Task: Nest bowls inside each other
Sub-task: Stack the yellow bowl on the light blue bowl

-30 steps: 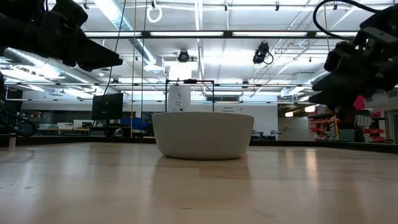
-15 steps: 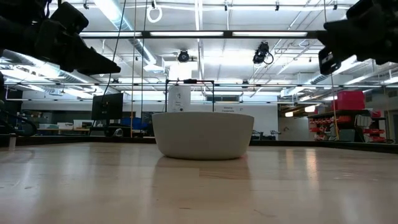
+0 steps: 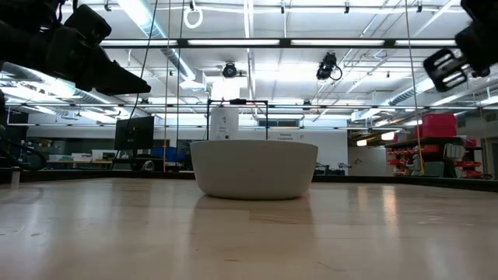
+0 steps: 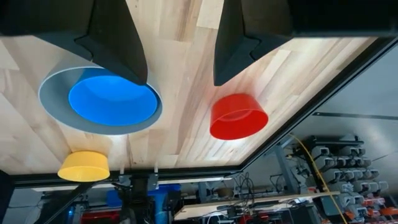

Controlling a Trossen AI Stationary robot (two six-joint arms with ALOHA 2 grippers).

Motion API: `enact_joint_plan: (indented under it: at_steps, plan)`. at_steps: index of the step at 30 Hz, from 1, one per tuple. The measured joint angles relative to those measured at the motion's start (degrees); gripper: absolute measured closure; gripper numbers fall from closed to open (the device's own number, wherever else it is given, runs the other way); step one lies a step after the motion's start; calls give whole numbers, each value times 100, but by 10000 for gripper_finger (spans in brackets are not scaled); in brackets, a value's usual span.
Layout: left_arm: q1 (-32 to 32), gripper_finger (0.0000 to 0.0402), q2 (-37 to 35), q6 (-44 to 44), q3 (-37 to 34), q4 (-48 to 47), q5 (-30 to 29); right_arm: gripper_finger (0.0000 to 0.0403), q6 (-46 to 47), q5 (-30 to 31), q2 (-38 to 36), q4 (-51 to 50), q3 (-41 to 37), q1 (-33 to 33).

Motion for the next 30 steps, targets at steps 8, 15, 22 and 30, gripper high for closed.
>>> enact_joint_plan:
  at_steps: [8,15,22,30]
  plan:
    - [0,207,2,-39,0,2,0,313,972,651,15,-2165,993,421]
    - [0,207,2,-42,0,7,2,312,1457,1607,160,-3461,1068,442]
    - [0,207,2,-1,0,9,1,307,2308,1730,350,-3711,1068,442]
    - [0,207,2,57,0,7,2,307,2988,710,654,-3839,1070,540]
